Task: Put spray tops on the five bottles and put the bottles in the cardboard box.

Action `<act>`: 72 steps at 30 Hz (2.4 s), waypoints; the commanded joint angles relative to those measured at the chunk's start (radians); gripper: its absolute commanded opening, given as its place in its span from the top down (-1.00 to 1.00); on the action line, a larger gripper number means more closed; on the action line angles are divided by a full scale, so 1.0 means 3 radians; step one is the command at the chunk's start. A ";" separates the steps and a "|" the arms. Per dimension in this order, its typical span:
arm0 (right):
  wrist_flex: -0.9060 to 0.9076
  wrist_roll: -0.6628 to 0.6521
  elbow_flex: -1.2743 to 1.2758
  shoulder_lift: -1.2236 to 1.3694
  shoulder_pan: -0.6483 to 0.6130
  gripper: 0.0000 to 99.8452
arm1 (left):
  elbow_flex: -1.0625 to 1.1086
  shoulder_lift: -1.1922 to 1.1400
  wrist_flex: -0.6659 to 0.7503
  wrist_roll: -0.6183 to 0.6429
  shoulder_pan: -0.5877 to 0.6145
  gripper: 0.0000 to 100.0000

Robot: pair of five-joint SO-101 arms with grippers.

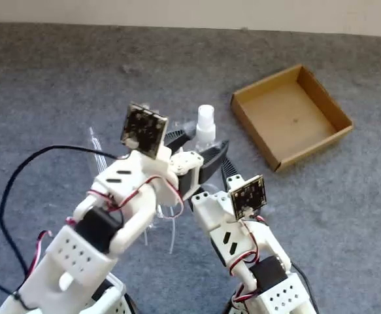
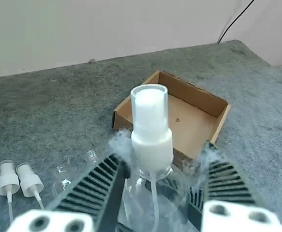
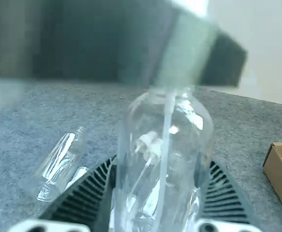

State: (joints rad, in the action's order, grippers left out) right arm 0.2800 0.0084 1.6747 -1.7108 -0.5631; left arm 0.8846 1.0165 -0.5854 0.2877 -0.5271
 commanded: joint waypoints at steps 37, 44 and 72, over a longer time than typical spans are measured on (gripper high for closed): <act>0.0540 -0.0005 -0.1020 -0.0033 0.0596 0.66 | 0.1271 0.1235 -0.0834 0.0036 0.0013 0.99; 0.0540 0.0015 -0.1266 0.0228 0.0591 0.66 | 0.1337 0.1240 -0.0829 0.0036 -0.0412 0.99; 0.0079 0.0020 -0.1905 0.1373 0.0253 0.67 | 0.2386 0.1240 0.1560 0.0036 -0.0565 0.99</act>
State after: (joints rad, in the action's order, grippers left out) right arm 0.3307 0.0084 1.1607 -1.2965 -0.4695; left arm 1.6057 1.3725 -0.1680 0.2877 -0.6851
